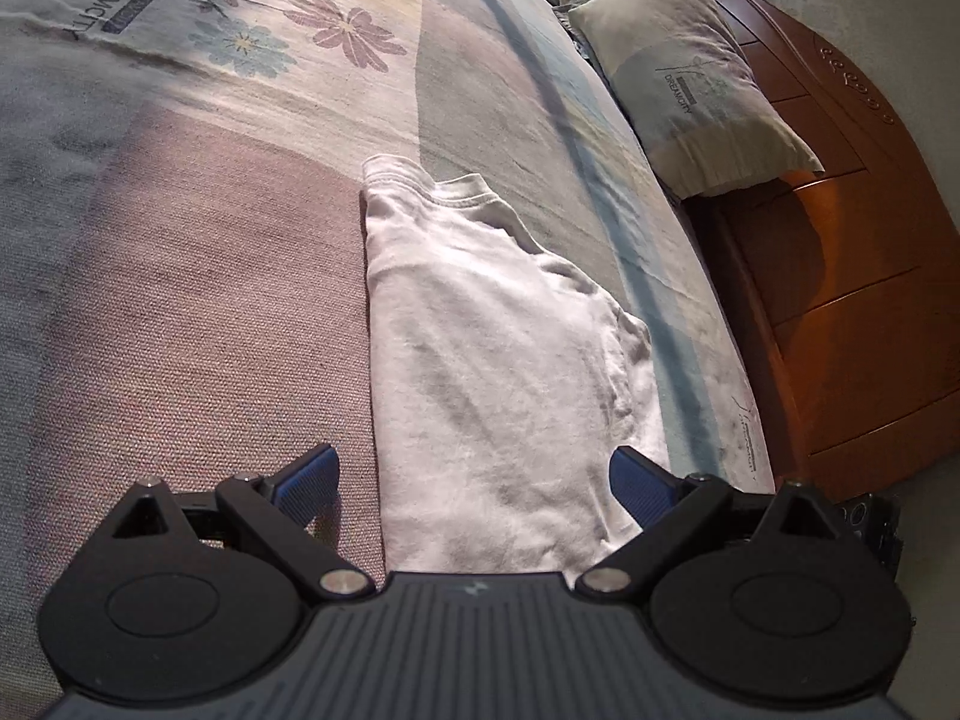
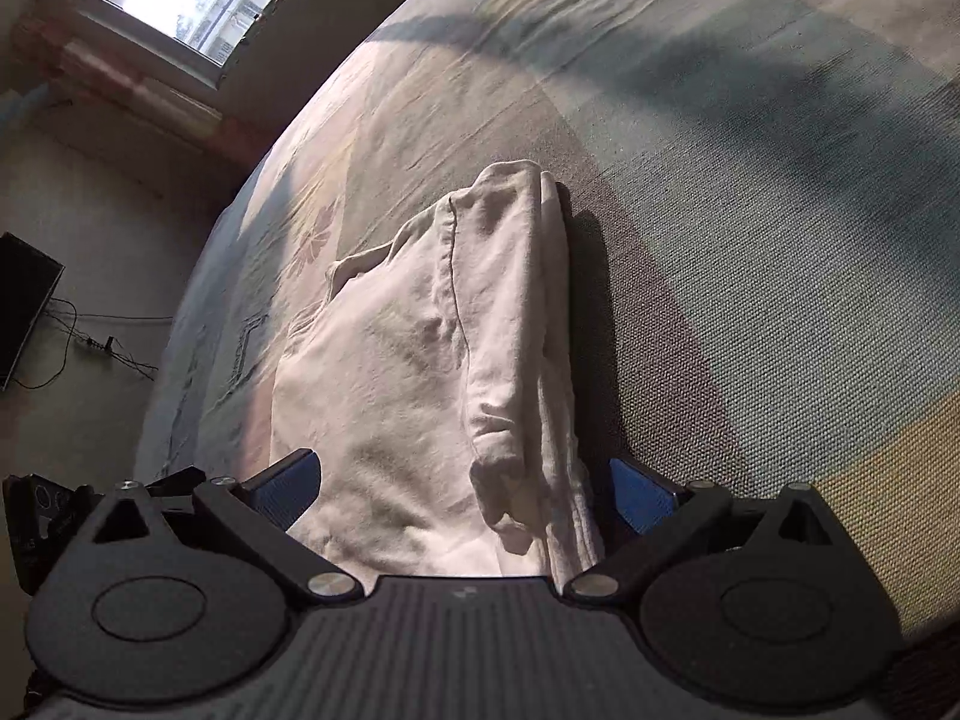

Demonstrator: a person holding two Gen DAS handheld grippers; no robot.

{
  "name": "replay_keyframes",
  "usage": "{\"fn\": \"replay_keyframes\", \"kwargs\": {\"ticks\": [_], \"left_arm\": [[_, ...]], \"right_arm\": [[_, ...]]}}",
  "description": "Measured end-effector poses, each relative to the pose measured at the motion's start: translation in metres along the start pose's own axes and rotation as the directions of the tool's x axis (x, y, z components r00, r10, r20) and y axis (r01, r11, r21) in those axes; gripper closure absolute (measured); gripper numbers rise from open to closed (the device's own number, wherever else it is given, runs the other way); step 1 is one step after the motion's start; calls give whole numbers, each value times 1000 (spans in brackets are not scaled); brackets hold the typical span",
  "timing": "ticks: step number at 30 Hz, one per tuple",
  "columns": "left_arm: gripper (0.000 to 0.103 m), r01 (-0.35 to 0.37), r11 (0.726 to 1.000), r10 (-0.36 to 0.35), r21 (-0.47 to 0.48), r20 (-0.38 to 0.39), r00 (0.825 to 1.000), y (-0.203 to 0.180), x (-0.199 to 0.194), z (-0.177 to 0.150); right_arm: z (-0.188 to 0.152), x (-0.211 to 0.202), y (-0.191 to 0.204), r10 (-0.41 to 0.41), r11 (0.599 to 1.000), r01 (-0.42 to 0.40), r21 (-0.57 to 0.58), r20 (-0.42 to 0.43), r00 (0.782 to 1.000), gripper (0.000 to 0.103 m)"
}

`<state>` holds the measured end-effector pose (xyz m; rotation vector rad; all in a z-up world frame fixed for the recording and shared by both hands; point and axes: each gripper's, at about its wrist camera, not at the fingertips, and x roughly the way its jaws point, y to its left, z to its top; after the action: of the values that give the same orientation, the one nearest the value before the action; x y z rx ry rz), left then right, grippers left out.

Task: Fold clothes
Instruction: 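Roll and lower the right gripper onto the shirt edge while the left gripper lowers onto the opposite edge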

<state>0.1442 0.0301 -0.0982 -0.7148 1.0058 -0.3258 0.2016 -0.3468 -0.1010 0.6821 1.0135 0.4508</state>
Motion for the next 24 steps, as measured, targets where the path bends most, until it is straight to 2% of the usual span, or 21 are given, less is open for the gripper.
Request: {"fn": "replay_keyframes", "kwargs": {"ticks": [7,13,16,19,24], "left_arm": [[6,171,976,-174,-133,-10,985,21,23,20],[3,181,976,-185,-120,-18,983,13,45,38],[2,187,978,-190,-97,-31,981,11,43,36],[2,203,973,-210,-114,-55,976,14,36,27],[2,242,959,-258,-145,-99,961,21,29,18]], "right_arm": [[32,23,-11,88,994,-86,69,-34,996,0],[66,54,-11,138,988,-134,75,-47,989,0],[72,60,-13,155,983,-150,107,-44,987,0],[66,56,-15,182,978,-175,115,-46,982,0],[39,45,-13,235,968,-220,122,-133,963,0]]}}
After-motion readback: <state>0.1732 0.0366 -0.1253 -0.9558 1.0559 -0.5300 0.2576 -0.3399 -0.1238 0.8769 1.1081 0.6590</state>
